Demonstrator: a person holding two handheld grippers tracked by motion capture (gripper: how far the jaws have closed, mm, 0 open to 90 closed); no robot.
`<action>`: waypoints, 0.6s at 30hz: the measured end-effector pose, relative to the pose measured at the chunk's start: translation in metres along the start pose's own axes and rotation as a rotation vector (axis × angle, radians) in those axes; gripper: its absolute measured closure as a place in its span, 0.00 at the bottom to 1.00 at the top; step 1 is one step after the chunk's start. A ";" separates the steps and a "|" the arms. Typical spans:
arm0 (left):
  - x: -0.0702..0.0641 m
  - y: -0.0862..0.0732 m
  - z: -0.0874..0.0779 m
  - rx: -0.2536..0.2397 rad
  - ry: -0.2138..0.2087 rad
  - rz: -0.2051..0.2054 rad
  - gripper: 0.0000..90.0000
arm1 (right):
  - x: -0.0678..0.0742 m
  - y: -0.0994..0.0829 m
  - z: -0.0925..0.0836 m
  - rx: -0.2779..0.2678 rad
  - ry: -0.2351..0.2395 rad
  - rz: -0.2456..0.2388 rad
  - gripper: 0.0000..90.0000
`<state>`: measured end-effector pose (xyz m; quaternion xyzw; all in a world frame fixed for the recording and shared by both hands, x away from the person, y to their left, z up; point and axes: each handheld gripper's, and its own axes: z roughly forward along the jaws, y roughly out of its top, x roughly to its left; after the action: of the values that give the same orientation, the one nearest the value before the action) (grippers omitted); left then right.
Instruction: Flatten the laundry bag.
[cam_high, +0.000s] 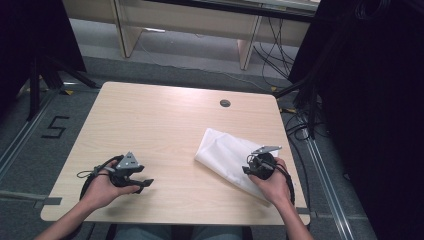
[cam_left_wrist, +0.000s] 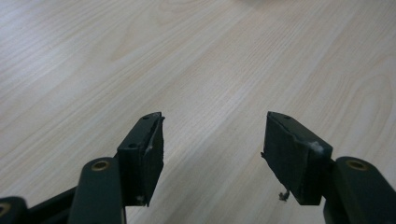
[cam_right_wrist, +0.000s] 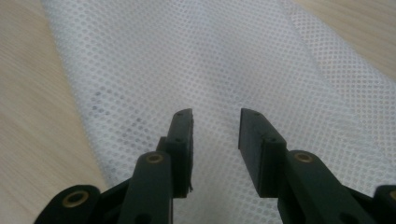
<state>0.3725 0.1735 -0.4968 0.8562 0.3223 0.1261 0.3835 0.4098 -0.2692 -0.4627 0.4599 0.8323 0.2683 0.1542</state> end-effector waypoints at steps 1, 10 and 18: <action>0.000 0.000 0.002 0.007 0.008 0.004 0.42 | 0.000 0.000 0.000 -0.011 0.004 0.032 0.74; -0.005 0.001 0.004 0.012 0.004 0.029 0.42 | -0.034 -0.003 -0.010 -0.023 -0.019 0.143 0.76; -0.005 -0.002 -0.003 -0.005 0.019 0.024 0.42 | -0.059 0.001 -0.009 -0.004 -0.080 0.134 0.71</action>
<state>0.3664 0.1732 -0.4957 0.8578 0.3153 0.1397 0.3811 0.4373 -0.3210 -0.4542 0.5245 0.7924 0.2610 0.1699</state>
